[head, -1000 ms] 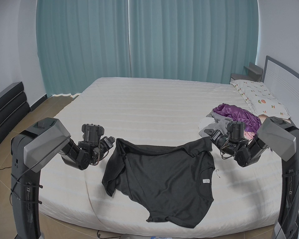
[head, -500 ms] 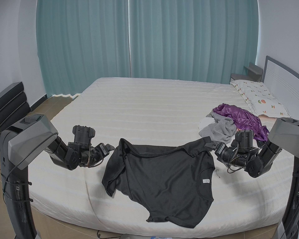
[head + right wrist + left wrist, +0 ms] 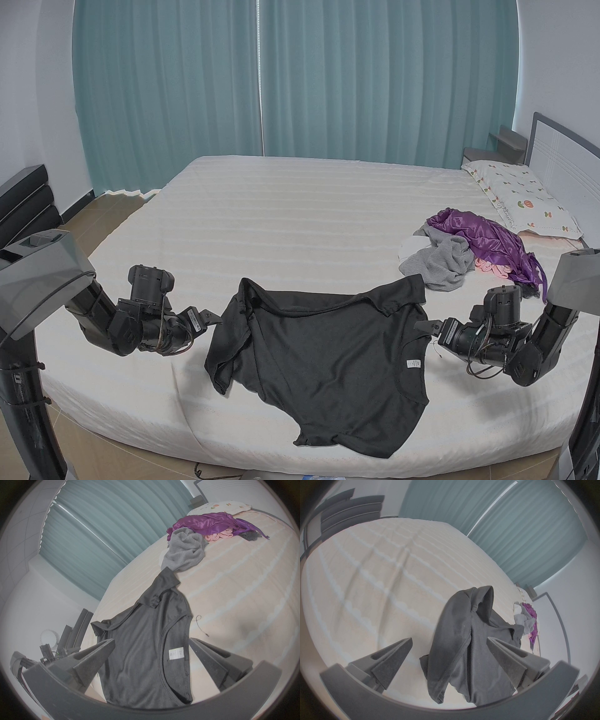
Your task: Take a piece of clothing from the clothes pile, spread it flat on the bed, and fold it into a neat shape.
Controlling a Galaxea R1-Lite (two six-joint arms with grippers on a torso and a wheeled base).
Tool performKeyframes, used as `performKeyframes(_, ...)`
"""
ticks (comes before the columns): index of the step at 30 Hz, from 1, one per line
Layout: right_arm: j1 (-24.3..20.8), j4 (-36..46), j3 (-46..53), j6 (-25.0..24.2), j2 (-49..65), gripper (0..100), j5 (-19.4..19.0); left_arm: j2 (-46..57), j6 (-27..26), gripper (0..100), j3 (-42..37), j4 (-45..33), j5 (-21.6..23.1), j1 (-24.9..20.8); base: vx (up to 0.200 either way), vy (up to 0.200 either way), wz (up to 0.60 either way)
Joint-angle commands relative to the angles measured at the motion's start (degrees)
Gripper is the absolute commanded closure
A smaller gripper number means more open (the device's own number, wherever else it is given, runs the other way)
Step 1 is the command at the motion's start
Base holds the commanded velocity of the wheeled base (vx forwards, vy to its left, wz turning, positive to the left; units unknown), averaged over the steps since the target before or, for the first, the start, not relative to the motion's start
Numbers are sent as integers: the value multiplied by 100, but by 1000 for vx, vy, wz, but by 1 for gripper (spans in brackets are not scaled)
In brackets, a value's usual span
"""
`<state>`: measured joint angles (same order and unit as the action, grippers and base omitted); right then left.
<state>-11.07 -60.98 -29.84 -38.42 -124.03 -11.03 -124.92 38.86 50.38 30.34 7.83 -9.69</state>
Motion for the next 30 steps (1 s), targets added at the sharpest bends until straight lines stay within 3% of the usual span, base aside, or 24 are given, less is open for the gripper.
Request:
performKeyframes(1, -150, -318, 444, 63, -139, 0, 13, 407, 288, 0, -407, 112, 26, 20, 0, 0, 0)
performKeyframes(8, -299, -397, 805, 2, -254, 0, 40, 398, 605, 0, -1048, 604, 0, -59, 0, 0, 0)
performKeyframes(14, -387, -433, 1191, -16, -377, 0, 31, 161, 1203, 0, -1408, 1299, -36, -428, 0, 0, 0)
performKeyframes(23, -422, -635, 1420, -16, -508, 0, 40, -648, 1097, 0, -1241, 2151, -871, -771, 0, 0, 0)
performKeyframes(30, -422, -1197, 1613, -16, -702, 0, 49, -771, 376, 0, -1145, 2169, -1178, -1026, 0, 0, 0)
